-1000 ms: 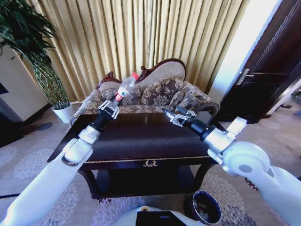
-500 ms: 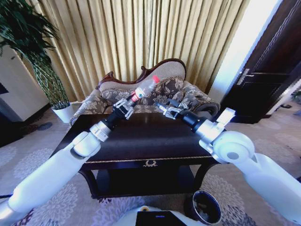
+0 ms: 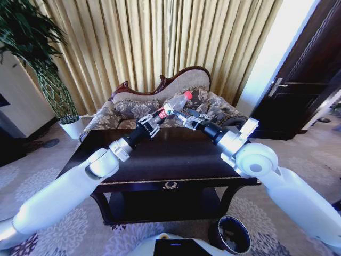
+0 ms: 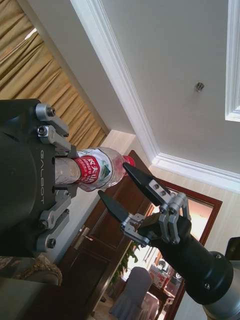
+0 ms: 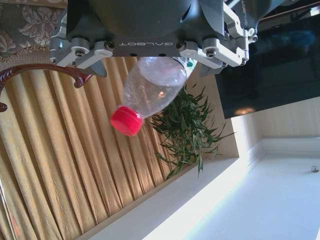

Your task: Move to the front of the table and place the trash on the table into the trash bin.

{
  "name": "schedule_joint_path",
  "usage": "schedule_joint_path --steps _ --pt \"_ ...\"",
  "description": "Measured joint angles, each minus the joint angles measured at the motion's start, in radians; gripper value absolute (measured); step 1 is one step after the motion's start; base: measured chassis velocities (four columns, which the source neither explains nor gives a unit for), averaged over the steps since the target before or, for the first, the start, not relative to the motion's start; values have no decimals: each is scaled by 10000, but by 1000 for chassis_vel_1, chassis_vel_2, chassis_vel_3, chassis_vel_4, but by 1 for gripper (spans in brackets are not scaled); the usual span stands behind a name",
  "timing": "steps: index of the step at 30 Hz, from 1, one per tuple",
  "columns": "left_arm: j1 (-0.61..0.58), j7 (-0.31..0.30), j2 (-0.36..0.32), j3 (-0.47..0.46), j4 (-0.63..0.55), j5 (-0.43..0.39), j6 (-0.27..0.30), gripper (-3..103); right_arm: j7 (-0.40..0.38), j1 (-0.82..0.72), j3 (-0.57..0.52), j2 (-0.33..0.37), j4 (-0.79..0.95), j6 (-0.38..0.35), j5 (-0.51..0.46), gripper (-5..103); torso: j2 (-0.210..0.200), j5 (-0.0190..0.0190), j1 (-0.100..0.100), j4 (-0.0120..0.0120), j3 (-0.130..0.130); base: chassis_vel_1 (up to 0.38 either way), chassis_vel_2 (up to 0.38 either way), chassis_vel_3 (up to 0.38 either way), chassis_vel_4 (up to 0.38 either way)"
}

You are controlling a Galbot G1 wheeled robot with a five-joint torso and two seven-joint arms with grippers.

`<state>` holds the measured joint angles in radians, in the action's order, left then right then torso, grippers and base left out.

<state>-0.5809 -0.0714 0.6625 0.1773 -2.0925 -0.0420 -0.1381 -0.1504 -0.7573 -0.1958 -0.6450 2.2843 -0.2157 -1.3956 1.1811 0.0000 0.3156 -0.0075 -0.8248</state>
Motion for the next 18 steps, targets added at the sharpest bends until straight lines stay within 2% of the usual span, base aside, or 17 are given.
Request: schedule_joint_path --steps 18 --pt "1153 -141 475 1462 182 -98 297 24 -21 244 156 6 -108 -8 -50 100 1 0 0 1 0 0 0 0 0"
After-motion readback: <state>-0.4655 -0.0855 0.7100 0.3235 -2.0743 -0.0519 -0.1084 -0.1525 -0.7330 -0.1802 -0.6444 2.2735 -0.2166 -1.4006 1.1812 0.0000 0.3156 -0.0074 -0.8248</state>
